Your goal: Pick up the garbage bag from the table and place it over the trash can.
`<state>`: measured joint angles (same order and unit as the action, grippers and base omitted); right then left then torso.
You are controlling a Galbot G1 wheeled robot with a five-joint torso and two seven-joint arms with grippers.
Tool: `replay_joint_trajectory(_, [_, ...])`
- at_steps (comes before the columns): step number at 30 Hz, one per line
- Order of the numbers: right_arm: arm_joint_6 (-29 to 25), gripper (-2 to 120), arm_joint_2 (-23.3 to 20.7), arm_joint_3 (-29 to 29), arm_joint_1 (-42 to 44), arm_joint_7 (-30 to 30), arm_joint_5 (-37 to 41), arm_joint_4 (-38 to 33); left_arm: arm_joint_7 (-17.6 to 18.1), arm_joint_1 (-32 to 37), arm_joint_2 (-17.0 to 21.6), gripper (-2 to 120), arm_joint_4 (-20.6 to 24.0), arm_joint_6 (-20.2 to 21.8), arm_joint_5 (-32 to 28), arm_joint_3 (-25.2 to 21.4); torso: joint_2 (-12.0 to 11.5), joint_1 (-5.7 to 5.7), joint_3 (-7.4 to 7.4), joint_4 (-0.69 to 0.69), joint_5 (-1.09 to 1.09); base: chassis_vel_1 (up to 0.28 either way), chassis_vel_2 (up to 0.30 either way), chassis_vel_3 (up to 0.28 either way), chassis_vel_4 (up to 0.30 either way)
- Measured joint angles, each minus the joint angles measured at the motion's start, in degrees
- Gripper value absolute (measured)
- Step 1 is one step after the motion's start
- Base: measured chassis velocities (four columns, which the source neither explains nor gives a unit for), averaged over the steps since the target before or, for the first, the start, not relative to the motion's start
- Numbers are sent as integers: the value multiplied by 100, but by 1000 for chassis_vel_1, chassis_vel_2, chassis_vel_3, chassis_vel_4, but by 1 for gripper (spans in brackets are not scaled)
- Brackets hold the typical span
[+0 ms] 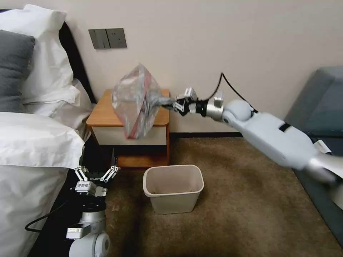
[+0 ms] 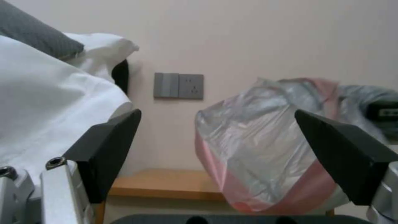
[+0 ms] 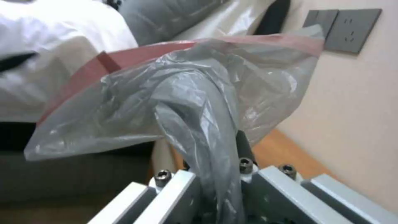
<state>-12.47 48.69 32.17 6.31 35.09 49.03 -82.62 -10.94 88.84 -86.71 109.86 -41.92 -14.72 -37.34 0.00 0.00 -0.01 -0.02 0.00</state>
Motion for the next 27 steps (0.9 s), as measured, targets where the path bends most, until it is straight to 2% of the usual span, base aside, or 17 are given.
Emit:
replay_joint_trajectory(2, [-2, 0, -361, -8, 232, -3, 83, -461, 0, -1, -14, 93, -7, 0, 16, 17, 0, 0, 0, 0, -1, 0, 0, 0, 0])
replay_joint_trajectory(8, [-82, 0, -777, -88, 837, 37, 79, -1074, 1, 78, -28, 93, 81, 0, 23, 23, 0, 0, 0, 2, 1, 0, 0, 0, 0])
replay_joint_trajectory(19, [-259, 0, -831, -193, 1678, 304, -315, -1171, -21, 186, -13, 93, 165, -2, 111, 46, 0, 0, 1, 2, 0, 0, 0, 0, 0])
replay_joint_trajectory(27, [-411, 0, -745, -166, 2114, 475, -709, -858, -24, 209, -20, 93, 168, -4, 132, 42, 0, 0, 0, 2, -1, 0, 0, 0, 0])
